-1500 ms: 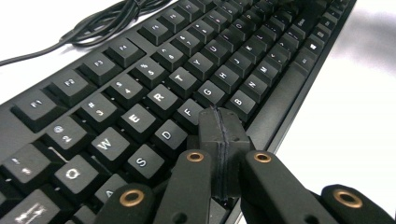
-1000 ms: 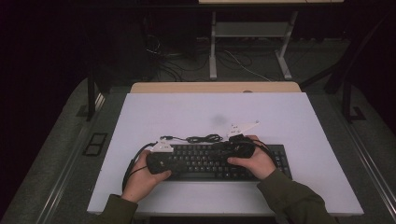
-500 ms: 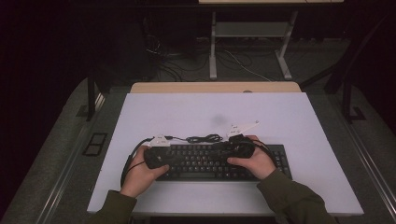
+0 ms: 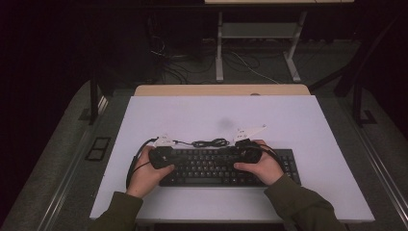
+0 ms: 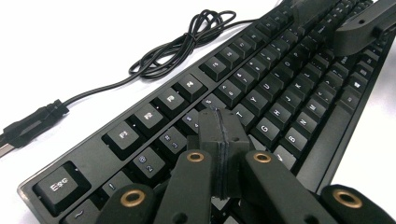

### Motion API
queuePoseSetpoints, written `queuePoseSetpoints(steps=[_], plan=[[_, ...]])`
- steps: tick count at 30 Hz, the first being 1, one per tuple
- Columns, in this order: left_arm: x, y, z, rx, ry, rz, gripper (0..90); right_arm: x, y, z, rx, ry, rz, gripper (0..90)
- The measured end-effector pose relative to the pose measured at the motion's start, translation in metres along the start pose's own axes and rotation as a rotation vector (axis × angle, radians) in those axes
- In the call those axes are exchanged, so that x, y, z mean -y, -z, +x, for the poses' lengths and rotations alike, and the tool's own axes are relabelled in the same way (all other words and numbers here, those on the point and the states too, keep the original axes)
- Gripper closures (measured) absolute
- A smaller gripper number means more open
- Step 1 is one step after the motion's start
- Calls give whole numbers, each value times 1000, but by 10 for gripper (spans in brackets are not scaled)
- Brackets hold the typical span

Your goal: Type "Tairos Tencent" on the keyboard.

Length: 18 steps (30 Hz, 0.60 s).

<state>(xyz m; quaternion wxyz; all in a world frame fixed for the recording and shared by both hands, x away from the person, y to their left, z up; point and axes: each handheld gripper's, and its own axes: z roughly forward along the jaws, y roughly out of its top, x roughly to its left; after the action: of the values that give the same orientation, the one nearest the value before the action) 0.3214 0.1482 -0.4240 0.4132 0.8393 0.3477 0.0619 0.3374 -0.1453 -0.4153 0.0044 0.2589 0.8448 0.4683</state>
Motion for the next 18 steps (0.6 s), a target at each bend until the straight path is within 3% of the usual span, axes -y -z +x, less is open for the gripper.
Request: queuePoseSetpoints(steps=[18], plan=[[4, -11, 1, -8, -3, 24, 896, 0, 0, 0, 0, 0, 2, 554]])
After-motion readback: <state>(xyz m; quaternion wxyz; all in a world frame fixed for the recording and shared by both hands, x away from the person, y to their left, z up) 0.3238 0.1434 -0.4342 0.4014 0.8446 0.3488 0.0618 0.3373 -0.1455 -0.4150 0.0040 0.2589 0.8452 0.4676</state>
